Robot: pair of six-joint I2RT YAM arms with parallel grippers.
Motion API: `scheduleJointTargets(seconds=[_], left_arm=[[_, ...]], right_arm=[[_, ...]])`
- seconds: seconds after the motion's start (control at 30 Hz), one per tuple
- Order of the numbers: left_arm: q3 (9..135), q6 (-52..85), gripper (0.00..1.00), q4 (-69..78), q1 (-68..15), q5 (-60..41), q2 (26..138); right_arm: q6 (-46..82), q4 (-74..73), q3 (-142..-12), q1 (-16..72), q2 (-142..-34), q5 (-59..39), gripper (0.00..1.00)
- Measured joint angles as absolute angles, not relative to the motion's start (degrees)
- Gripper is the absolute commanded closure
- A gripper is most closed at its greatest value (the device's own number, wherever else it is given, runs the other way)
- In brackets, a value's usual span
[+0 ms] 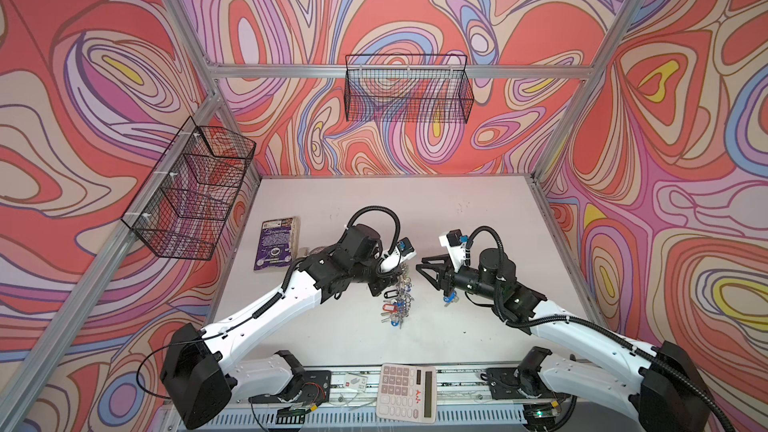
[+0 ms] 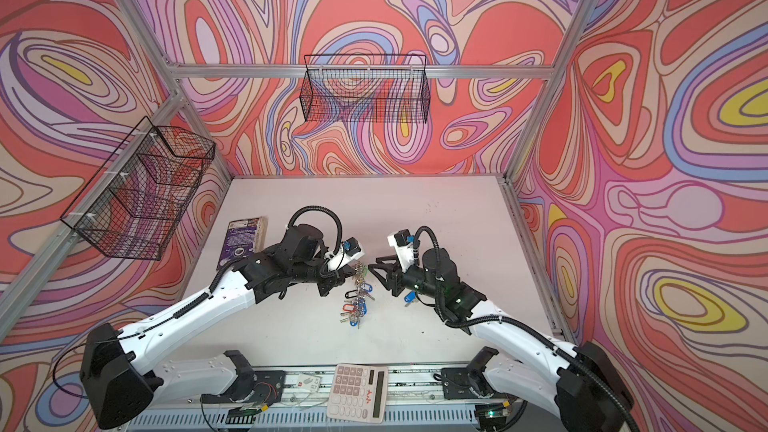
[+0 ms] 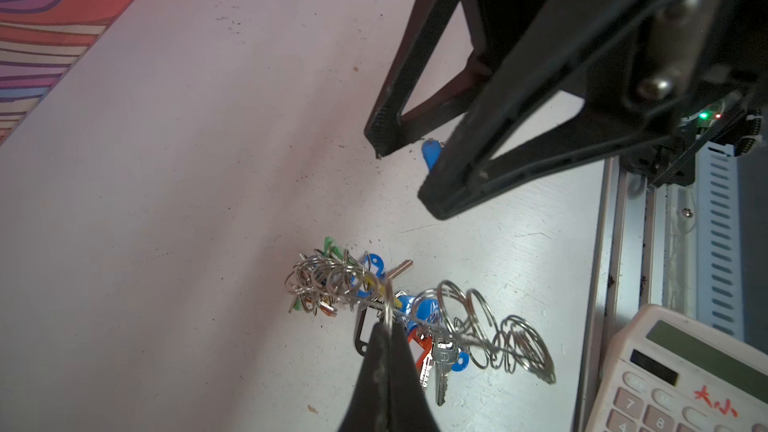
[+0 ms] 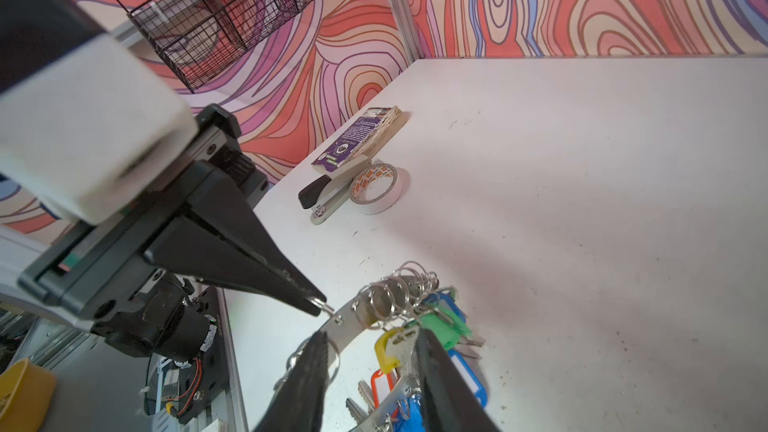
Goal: Put the keys on the keyring
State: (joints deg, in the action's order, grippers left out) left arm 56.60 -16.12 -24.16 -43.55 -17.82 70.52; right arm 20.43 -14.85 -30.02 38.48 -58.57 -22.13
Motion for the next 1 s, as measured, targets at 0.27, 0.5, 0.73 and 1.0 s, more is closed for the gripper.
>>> scheduleJointTargets(seconds=[0.27, 0.5, 0.73, 1.0], left_arm=[[56.60, -11.03, 1.00, -22.52, -45.45, -11.97, 71.05], [56.60, -8.38, 1.00, -21.96, -45.65, -9.98, 71.02], [56.62, -6.74, 1.00, -21.15, -45.84, -8.97, 71.02], [57.67, -5.76, 1.00, -21.32, -46.76, -4.01, 71.94]], right_arm=[[22.90, -14.13, -30.00, 43.11, -58.26, -21.34, 0.47], [23.33, -15.14, -30.00, 48.73, -65.19, -18.52, 0.58], [24.08, -14.85, -30.00, 50.35, -67.26, -13.04, 0.46], [25.74, -13.87, -29.34, 53.23, -60.27, -6.68, 0.31]])
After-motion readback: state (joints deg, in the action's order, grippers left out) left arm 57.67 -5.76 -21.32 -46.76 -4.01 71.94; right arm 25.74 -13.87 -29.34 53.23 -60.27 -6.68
